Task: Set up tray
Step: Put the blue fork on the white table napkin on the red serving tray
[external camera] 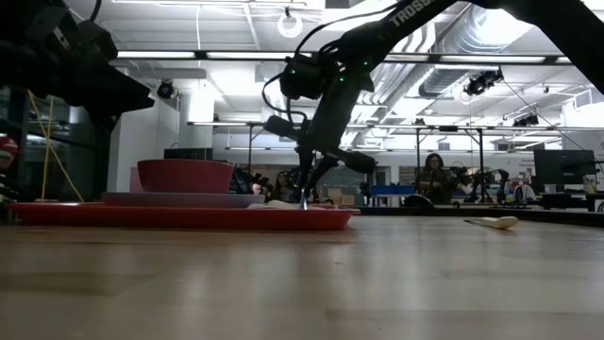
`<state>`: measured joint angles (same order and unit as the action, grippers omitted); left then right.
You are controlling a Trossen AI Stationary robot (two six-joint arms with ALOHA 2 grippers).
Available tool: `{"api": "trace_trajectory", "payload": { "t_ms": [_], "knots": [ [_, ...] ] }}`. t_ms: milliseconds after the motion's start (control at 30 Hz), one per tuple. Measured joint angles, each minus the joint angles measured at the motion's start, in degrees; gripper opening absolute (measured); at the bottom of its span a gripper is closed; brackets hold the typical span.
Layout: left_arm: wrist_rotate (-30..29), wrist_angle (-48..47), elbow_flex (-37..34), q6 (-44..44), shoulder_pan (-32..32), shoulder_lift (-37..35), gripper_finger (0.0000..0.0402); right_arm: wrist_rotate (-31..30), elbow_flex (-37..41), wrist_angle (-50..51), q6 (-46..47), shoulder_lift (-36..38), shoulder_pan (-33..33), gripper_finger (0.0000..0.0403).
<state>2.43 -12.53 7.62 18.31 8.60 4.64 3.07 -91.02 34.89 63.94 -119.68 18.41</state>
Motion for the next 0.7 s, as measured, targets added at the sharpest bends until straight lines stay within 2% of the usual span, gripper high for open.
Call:
{"api": "trace_trajectory", "payload": {
  "t_ms": [700],
  "knots": [
    [0.51,-0.02,0.0,0.0,0.0,0.0,0.0138,0.62,0.0,1.27,-2.74,0.0,0.37,0.0001]
  ]
}}
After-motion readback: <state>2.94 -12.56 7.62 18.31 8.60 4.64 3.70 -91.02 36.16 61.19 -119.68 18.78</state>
